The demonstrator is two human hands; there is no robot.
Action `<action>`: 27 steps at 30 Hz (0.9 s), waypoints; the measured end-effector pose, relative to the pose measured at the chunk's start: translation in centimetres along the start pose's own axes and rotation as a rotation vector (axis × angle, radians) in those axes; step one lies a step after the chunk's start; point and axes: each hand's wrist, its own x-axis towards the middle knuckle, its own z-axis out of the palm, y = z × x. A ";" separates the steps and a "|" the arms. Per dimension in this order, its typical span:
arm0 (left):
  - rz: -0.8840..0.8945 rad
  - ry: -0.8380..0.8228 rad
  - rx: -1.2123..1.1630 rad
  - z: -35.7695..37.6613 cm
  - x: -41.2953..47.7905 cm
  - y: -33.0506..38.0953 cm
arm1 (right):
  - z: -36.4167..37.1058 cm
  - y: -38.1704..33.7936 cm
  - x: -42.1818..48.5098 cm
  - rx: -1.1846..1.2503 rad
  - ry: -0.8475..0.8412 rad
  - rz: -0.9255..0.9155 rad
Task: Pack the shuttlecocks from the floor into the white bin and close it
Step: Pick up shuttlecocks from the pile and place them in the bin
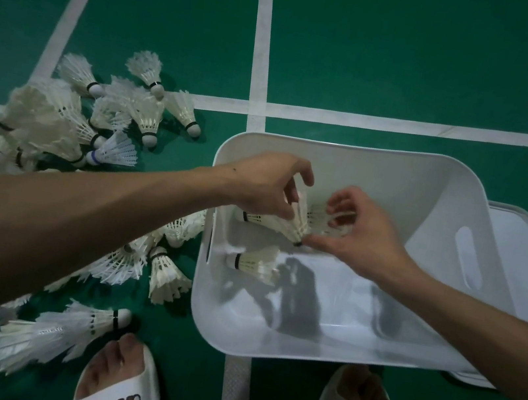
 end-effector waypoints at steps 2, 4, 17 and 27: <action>0.035 -0.045 -0.049 0.5 -0.1 0.9 | -0.4 -0.7 0.1 0.023 -0.059 -0.061; 0.065 -0.072 -0.072 1.1 -0.1 1.5 | -0.3 -0.7 0.2 0.026 -0.136 -0.088; -0.071 -0.515 0.430 3.6 0.2 -0.6 | -1.2 2.4 -0.7 -0.327 -0.313 -0.082; -0.140 -0.652 0.513 4.8 1.1 -1.8 | 1.8 3.3 -1.1 -0.299 -0.246 -0.079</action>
